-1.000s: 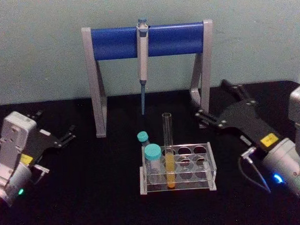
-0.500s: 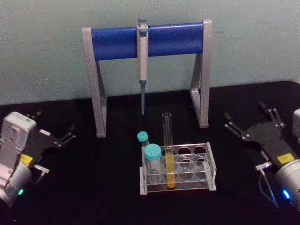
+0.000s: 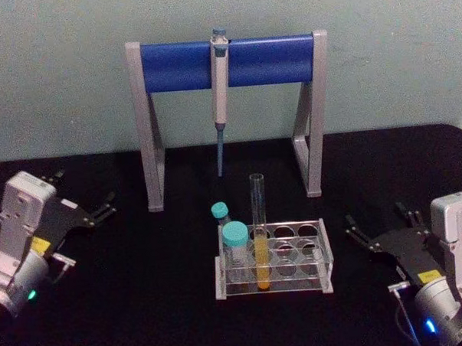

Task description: Pick up the test tube from the test tube rack, shake it, then place it back into the test tube rack.

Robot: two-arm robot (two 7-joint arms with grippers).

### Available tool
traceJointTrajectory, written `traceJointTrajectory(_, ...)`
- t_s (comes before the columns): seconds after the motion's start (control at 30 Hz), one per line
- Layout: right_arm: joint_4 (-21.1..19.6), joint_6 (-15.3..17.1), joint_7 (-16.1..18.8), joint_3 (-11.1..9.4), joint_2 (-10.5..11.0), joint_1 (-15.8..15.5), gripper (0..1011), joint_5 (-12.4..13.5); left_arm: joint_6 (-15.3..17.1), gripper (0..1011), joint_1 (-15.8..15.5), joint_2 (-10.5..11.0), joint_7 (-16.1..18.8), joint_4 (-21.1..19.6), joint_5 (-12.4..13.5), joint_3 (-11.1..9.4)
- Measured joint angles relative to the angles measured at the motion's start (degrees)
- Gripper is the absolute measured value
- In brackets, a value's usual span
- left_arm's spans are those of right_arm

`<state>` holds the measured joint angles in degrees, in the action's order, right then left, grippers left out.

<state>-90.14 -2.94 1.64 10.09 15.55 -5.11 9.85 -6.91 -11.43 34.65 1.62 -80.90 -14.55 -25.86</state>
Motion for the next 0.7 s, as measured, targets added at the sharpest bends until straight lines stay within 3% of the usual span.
traceJointTrajectory(0.43,2.10,0.77,1.95,-1.11,-1.78,0.34,1000,-1.18,0.00,1001,0.00,0.00,0.00,0.00,0.01,0.00)
traceJointTrajectory(0.7,2.04,0.72,1.92,-1.05,-1.69,0.34,1000,-1.14,0.00,1001,0.00,0.00,0.00,0.00,0.00,0.00)
